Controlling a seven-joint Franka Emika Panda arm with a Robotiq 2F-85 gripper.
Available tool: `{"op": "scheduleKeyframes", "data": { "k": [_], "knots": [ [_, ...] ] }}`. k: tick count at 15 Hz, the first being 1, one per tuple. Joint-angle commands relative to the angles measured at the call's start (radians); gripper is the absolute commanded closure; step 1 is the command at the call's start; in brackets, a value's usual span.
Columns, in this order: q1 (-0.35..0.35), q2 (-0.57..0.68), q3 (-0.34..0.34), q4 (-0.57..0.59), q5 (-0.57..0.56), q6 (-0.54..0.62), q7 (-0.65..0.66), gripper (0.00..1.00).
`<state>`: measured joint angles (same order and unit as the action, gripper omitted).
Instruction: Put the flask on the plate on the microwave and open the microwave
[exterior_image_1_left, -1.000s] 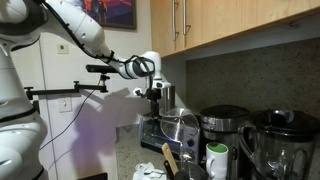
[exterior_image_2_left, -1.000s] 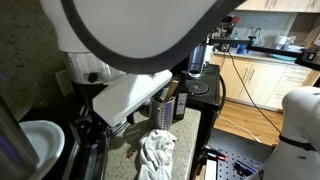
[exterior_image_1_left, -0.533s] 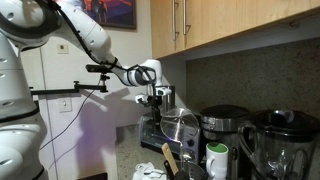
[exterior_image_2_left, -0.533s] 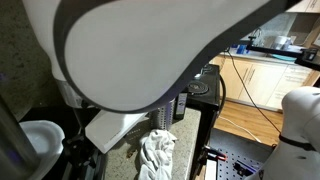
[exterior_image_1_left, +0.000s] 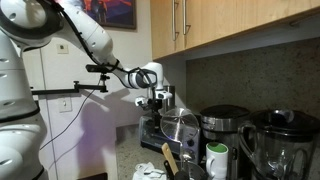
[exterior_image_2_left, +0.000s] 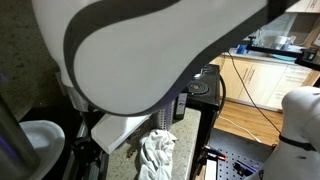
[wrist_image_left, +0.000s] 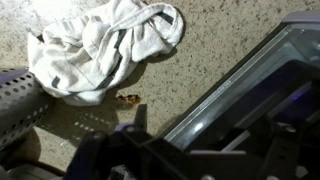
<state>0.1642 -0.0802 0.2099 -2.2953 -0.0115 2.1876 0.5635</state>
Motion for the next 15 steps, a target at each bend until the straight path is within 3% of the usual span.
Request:
{"op": "scheduleKeyframes", "data": {
  "k": [1, 15],
  "knots": [
    [-0.004, -0.087, -0.008, -0.036, 0.026, -0.042, 0.033, 0.0],
    [-0.007, -0.229, 0.002, -0.258, 0.119, -0.076, 0.043, 0.0]
  ]
}}
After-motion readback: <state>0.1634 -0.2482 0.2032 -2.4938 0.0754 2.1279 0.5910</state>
